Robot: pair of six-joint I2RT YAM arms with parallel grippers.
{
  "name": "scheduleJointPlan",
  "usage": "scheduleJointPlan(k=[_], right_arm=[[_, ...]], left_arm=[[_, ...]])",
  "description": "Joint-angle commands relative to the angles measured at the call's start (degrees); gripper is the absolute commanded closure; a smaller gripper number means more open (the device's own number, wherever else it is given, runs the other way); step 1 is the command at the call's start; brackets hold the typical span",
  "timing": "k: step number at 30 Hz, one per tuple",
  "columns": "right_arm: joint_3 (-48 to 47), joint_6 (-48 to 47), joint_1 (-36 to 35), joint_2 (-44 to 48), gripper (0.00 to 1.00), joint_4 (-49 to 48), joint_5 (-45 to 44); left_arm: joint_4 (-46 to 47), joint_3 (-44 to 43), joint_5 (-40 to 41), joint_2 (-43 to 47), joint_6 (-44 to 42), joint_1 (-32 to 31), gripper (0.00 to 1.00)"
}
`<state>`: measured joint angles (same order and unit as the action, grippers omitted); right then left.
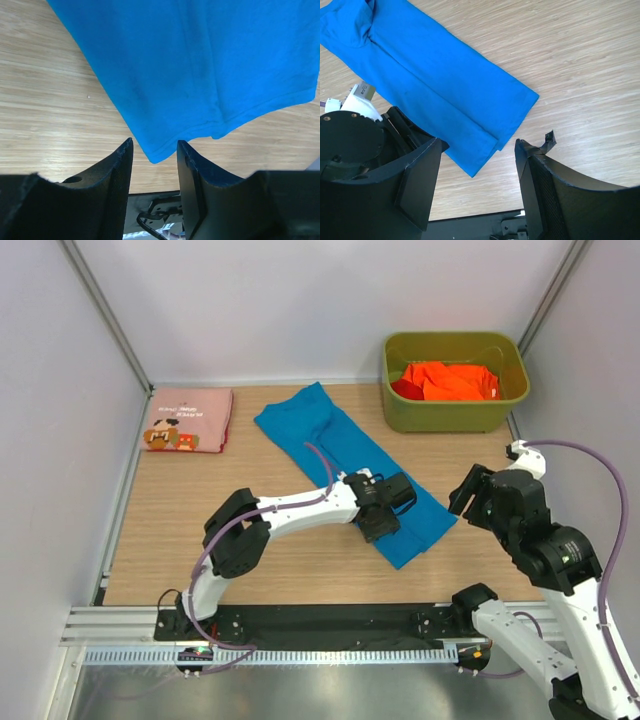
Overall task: Fold and stack the t-shirts
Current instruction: Fold the tshirt
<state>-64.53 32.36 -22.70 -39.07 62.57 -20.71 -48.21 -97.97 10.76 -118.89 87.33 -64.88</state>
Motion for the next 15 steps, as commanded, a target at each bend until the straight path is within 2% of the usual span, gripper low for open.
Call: scheduleJointPlan(k=[1, 7, 15], right_arm=[[-1.91, -1.86, 0.11, 1.19, 0.33, 0.45, -2.76], [-2.61, -2.39, 0.02, 2.59, 0.33, 1.15, -4.51], [-2.35, -1.69, 0.02, 3.39, 0.33, 1.16, -4.08]], left_arm=[[-5.67, -2.92, 0.05, -2.83, 2.67, -0.77, 0.58], [-1.45, -1.08, -3.91, -5.91, 3.55, -1.12, 0.61], [0.31, 0.85, -2.15, -6.26, 3.55, -1.39, 0.63]])
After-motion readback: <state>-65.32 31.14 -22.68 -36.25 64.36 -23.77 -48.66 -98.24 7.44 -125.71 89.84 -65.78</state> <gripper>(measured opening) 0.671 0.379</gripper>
